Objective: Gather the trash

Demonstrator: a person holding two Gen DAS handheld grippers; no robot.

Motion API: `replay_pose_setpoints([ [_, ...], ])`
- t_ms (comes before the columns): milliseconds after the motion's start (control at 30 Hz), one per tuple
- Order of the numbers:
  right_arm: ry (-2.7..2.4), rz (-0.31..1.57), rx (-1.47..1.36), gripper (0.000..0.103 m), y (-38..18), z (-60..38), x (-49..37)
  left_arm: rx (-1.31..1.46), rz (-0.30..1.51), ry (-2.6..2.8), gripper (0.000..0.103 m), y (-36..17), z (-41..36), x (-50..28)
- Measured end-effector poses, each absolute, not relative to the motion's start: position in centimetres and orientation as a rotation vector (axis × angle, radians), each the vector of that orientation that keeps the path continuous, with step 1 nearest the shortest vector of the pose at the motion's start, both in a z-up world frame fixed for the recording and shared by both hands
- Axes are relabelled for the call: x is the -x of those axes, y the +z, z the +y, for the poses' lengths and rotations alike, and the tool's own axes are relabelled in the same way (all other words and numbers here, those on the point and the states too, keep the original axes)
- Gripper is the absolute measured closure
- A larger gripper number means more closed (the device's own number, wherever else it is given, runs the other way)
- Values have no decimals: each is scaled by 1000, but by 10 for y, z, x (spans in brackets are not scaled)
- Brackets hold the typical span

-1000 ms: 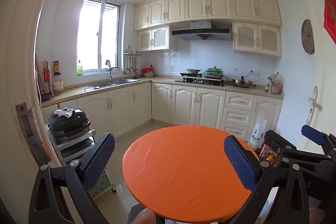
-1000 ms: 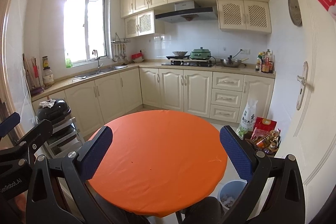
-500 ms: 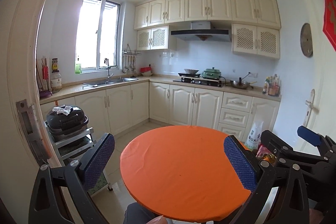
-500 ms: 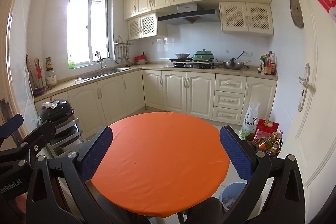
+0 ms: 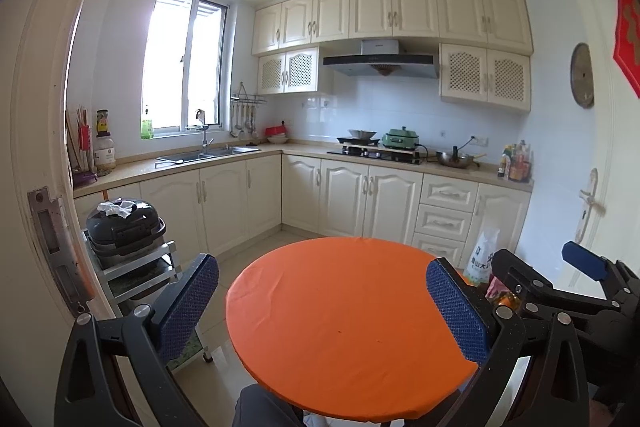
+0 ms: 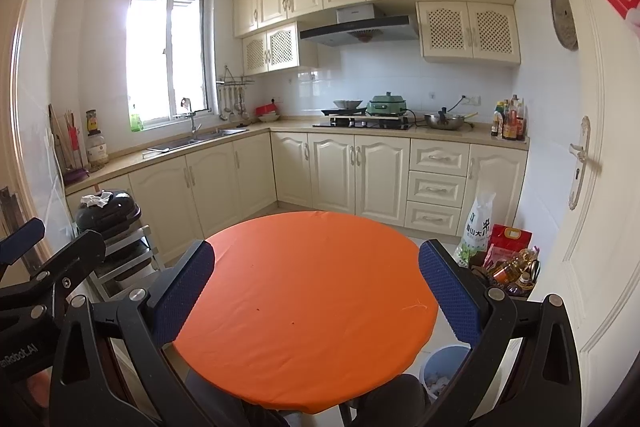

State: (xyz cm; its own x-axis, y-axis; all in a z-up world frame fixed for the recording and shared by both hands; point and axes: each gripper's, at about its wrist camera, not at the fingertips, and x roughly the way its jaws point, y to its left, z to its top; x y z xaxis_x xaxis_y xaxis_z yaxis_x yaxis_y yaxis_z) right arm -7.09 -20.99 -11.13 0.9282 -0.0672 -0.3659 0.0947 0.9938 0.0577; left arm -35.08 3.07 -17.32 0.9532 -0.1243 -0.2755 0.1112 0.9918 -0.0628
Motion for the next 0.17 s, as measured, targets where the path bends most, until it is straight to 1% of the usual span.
replay_pose_setpoints([
  [167,-84,376,-82,0,-115,-212,70,45,284,-124,1,-171,32,345],
])
